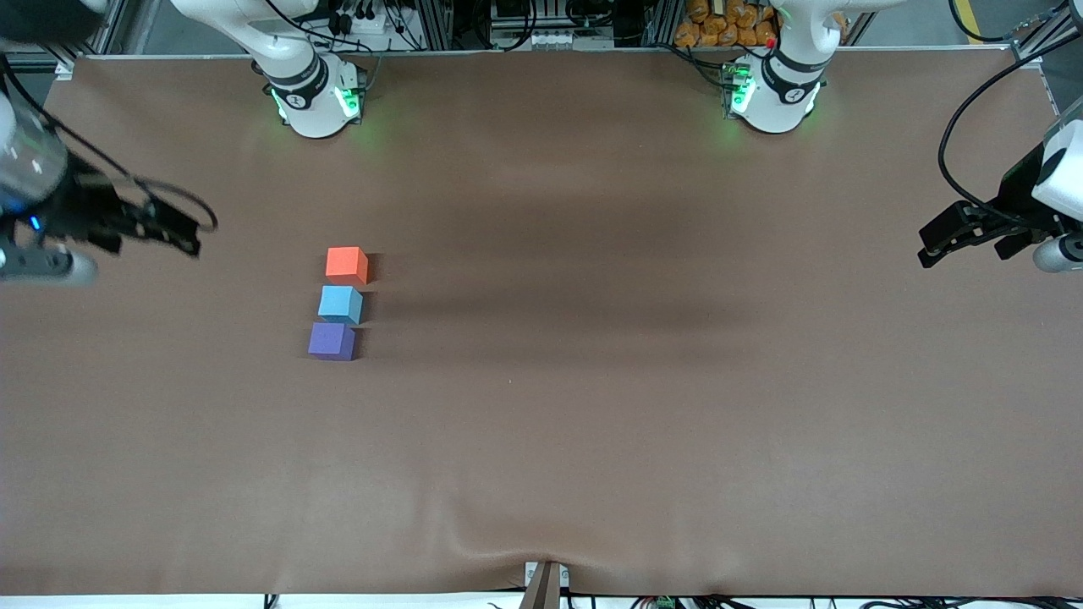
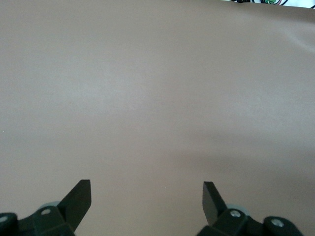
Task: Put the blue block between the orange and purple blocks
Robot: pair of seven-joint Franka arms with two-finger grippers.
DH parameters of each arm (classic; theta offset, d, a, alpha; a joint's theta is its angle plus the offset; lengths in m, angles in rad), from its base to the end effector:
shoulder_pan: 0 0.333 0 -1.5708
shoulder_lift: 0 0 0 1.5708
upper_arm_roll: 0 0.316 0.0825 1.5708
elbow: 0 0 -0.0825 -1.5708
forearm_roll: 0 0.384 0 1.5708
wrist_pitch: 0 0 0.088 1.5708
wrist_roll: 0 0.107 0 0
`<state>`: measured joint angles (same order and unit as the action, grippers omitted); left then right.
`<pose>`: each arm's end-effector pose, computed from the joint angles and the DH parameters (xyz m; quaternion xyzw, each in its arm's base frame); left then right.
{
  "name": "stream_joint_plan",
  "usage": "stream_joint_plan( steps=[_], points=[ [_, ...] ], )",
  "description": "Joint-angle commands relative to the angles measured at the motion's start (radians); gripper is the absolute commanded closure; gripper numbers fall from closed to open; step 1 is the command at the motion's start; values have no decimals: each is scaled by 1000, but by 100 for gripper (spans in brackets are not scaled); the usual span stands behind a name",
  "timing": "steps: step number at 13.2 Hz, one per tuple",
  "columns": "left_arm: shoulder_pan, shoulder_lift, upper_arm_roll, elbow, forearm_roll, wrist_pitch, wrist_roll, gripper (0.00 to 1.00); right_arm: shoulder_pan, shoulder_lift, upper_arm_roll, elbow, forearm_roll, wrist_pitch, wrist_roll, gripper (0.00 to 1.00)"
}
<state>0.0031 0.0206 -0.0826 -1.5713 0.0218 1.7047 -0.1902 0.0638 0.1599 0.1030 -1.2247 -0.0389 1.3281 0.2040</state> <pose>0.5725 -0.0430 0.6253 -0.9969 -0.0544 -0.0572 0.0023 0.5692 0.0845 0.6726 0.9993 -0.0232 -0.0254 0.0157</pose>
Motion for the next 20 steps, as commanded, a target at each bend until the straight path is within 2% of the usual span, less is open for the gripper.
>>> stream_joint_plan(
  steps=[1,5,9,15,18,20],
  points=[
    [6,-1,-2,8,-17,4,21,0,-42,-66,12,-59,-13,-9,-8,0],
    [8,-11,-2,4,-17,-10,23,0,-79,-192,6,-241,31,77,-49,0],
    [8,-22,-3,-1,-19,-43,23,0,-61,-252,-26,-321,47,118,-64,0],
    [-3,-53,-17,11,-17,-125,23,0,-56,-223,-28,-273,45,118,-72,0],
    [-3,-51,-42,54,-17,-183,21,0,-56,-212,-34,-257,45,125,-71,0],
    [-3,-51,-48,54,-17,-204,23,0,-53,-204,-65,-248,51,120,-99,0]
  ],
)
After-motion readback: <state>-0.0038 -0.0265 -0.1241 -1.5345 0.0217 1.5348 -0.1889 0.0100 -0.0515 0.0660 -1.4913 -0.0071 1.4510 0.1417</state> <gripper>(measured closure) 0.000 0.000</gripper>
